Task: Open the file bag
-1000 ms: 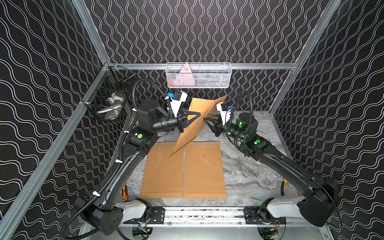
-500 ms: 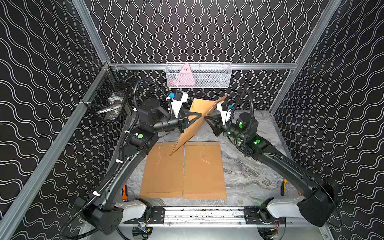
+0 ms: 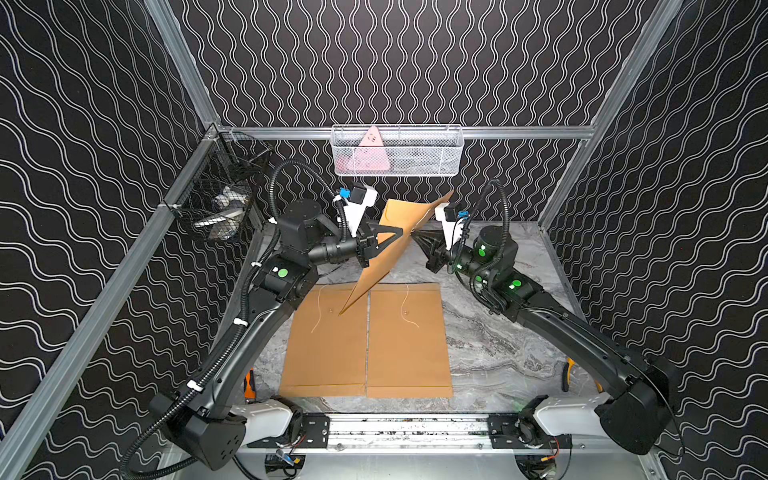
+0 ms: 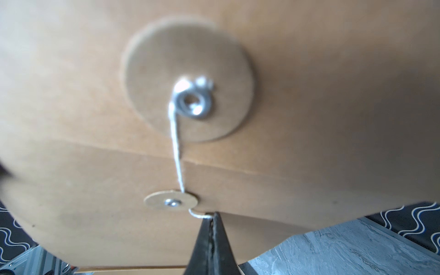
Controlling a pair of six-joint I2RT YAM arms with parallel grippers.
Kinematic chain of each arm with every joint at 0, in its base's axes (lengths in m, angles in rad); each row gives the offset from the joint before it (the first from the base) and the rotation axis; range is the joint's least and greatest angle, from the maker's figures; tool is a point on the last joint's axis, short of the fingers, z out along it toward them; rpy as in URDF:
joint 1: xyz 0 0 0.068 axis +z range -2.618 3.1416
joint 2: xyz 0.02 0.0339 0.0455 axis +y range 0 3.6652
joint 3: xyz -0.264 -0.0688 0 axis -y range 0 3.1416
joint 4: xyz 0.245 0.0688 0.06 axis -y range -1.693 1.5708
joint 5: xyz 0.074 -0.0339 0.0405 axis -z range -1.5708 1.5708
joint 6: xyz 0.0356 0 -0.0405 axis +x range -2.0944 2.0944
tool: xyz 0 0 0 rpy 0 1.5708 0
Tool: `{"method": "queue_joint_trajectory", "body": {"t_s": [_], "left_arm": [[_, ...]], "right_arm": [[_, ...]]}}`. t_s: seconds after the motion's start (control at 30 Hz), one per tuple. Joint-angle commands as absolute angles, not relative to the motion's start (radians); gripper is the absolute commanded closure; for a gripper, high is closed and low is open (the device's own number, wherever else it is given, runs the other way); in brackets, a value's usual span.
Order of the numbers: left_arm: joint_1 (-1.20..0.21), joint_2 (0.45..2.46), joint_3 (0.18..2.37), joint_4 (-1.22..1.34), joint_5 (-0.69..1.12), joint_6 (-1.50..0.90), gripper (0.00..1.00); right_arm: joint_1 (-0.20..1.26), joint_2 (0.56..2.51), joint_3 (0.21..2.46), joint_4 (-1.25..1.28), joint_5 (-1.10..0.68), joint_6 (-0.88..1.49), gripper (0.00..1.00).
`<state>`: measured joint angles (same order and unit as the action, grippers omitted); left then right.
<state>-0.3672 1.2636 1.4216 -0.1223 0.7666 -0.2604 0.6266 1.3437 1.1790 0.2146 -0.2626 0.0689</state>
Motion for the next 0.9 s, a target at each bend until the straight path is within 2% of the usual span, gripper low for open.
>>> {"method": "queue_joint_trajectory", "body": {"t_s": [0.0,0.5,0.87], "left_arm": [[-0.367,1.251,1.412,-0.087,0.757,-0.251,1.0],[-0.367,1.224,1.341,-0.031,0.709,-0.277,1.0],[-0.367,1.226,1.313,-0.037,0.668,-0.273,1.0]], "right_arm": [[0.627,1.334,1.174,0.249,-0.232,0.089,1.0],[0.627,1.307,1.176,0.217,-0.169,0.118,1.0],[0.627,1.297,1.191,0.209,-0.243,0.12,1.0]]}}
